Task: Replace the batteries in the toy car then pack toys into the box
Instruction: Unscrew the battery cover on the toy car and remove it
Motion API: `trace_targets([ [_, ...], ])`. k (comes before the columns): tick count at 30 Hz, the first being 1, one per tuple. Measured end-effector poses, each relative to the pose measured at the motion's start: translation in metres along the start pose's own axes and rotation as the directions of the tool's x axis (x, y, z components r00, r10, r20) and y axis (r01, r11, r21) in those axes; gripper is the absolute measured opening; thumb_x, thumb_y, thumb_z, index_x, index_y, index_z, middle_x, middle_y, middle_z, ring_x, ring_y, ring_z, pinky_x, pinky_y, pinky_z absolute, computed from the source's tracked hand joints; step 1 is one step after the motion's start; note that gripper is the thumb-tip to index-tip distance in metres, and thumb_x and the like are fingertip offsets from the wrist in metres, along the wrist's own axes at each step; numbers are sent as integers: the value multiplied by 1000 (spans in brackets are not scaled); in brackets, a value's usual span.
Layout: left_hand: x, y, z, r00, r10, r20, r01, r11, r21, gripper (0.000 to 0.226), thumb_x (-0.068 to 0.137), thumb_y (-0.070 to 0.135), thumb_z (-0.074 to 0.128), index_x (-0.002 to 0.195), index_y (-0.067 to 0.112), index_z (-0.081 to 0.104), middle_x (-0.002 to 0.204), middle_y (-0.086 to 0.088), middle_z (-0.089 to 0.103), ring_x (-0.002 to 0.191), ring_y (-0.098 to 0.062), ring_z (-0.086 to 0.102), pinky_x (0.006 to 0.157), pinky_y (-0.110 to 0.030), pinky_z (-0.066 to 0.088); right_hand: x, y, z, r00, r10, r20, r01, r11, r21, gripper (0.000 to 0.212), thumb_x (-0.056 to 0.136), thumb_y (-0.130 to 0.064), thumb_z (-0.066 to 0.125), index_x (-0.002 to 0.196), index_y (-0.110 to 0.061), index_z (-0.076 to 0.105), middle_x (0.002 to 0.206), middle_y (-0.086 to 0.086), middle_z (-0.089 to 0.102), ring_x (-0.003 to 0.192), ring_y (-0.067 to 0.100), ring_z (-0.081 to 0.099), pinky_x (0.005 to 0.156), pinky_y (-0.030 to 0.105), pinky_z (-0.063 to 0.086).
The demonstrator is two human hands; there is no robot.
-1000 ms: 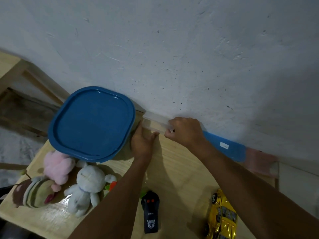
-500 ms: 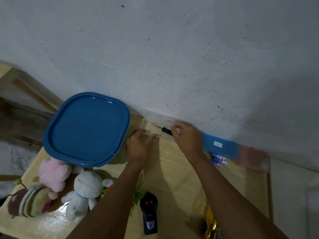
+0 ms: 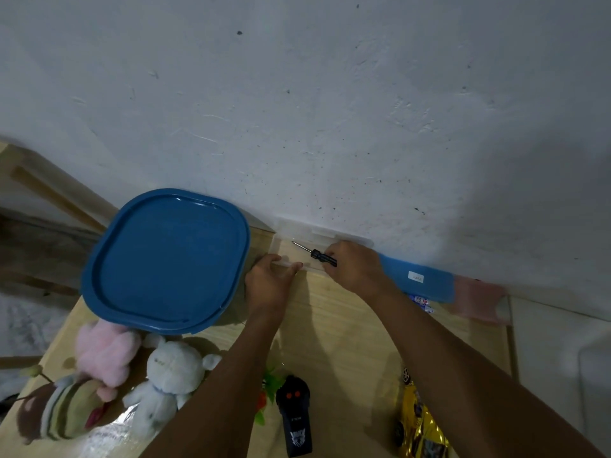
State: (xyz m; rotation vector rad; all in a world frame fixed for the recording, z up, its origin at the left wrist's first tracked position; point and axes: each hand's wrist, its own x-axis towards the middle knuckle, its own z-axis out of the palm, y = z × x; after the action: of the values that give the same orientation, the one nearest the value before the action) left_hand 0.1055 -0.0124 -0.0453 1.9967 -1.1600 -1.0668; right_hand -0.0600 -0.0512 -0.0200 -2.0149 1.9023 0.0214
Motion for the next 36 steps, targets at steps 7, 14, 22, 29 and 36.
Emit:
trace_targets([
  [7,-2,3,-7,999,12,35,-13,999,40,48,78,42,78,112,10,66,117,-7,65,107,-22,59,90,-30,46,-11,1,-14,1000,-13,-28,16,993,115,23,95,-34,49,106,-17,61,96,1,69,84,23,63,67,30,44],
  [14,-3,5,-13,995,-10,99,2,997,74,54,77,42,79,117,10,63,122,-9,63,111,-25,59,92,-36,49,-12,0,-18,999,40,-24,-37,992,121,28,97,-38,42,96,-17,61,84,-2,62,75,21,56,65,31,40],
  [22,-2,7,-12,991,4,132,-16,996,89,53,80,35,77,122,7,59,123,-14,62,110,-28,60,86,-33,49,-19,4,-19,996,85,-9,-82,980,184,29,93,-49,47,93,-25,64,84,-4,66,76,19,60,70,32,49],
  [29,-32,15,-22,992,43,116,-56,993,108,57,86,41,70,134,15,53,124,-13,63,111,-28,61,84,-28,49,-76,10,-23,990,143,8,-129,871,474,32,94,-53,51,95,-24,64,77,-7,62,71,13,59,61,30,43],
  [36,-106,14,-23,964,245,106,-257,958,127,47,90,44,62,128,15,59,124,-7,63,114,-23,56,88,-32,47,-209,22,-26,890,451,66,-319,515,796,20,98,-35,51,83,-23,56,63,-6,49,58,13,43,55,30,34],
])
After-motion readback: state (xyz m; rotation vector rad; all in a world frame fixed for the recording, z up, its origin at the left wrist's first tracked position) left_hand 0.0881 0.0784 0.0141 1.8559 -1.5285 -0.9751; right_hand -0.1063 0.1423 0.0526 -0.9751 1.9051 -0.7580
